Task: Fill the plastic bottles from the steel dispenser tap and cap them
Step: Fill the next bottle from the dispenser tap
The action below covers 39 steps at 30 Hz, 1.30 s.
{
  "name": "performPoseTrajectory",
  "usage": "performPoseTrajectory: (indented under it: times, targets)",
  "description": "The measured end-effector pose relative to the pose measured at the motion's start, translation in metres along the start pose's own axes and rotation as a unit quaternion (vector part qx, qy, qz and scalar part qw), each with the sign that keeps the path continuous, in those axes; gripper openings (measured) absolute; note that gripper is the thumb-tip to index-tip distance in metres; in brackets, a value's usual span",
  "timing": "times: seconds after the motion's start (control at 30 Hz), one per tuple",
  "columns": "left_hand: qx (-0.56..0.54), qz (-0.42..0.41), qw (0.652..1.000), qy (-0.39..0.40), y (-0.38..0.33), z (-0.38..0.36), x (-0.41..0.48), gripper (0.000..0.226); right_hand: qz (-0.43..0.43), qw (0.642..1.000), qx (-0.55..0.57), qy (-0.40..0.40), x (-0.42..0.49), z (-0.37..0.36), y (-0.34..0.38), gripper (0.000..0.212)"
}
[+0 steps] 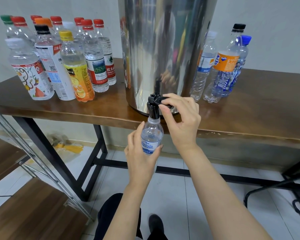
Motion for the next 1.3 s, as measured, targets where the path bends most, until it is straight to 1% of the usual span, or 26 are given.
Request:
performPoseTrajectory:
  times: [0.37, 0.8, 1.3]
  targets:
    - [-0.021, 0.024, 0.999, -0.003, -0.0038, -0.0017, -0.0034, 0.087, -0.014, 1.000, 0.010, 0.008, 0.0013, 0.0014, 0.0008, 0.027]
    - [-0.037, 0.037, 0.999, 0.002, -0.0026, -0.0014, -0.0035, 0.087, -0.003, 0.999, 0.018, 0.034, 0.0030, 0.0060, -0.0026, 0.034]
    - [-0.046, 0.040, 0.998, 0.010, -0.0021, -0.0024, -0.0023, 0.087, -0.008, 0.999, 0.032, 0.031, 0.0024, 0.0047, -0.0025, 0.034]
Point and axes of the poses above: each hand's wrist, its own x-axis towards the middle knuckle, its own z-axis out of the back of the hand, y = z × x, the point moved 2 cm from there along x, towards the middle knuckle, and after that the axes turned 2 degrees about y, right-handed, at the moved point
